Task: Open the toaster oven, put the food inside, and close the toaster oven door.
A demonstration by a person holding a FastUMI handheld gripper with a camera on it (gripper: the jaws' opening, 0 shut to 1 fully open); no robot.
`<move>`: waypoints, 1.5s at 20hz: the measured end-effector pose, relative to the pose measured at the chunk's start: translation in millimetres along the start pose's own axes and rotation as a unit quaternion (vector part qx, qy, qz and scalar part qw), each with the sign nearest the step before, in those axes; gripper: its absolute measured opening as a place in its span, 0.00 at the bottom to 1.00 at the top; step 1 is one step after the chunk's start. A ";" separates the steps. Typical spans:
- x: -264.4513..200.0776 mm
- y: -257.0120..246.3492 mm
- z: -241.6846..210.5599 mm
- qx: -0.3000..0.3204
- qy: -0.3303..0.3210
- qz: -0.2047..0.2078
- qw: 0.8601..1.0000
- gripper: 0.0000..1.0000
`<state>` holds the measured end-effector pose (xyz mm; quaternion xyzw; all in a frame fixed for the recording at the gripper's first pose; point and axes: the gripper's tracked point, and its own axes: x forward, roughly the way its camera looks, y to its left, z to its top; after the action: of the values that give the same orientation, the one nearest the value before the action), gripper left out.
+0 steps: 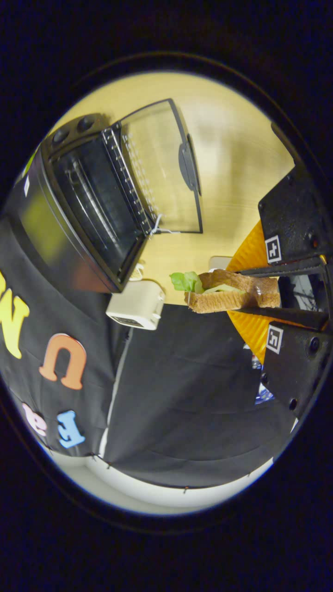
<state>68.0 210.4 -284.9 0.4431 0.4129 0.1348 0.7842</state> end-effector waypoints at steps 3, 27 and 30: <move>-15.3 -35.7 37.9 0.062 -0.067 0.001 0.996 0.35; 67.2 -102.7 139.6 0.158 -0.230 -0.013 0.960 1.00; 67.3 -105.8 117.8 0.125 -0.188 -0.068 0.972 1.00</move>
<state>183.9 120.1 -374.4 0.5261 0.3004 -0.0574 0.7935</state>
